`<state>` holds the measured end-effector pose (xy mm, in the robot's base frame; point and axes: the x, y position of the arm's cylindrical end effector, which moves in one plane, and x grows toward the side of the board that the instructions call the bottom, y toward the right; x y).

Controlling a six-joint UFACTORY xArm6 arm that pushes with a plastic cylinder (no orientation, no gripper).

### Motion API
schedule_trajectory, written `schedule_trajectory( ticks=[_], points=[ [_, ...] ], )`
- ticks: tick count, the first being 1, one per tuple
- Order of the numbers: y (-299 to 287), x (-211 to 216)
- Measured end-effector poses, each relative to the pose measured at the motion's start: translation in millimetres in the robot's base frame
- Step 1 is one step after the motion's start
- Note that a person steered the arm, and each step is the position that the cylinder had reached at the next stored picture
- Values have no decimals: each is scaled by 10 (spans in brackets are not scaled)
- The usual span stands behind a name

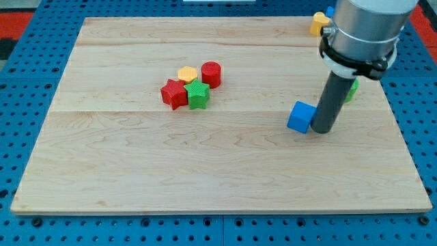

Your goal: Move the blue cube towards the center

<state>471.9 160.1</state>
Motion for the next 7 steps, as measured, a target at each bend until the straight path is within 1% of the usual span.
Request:
schedule_trajectory(
  ticks=[1, 3, 5, 7],
  points=[
    [-108, -203],
    [-508, -264],
    [-806, -571],
    [-1317, -620]
  ],
)
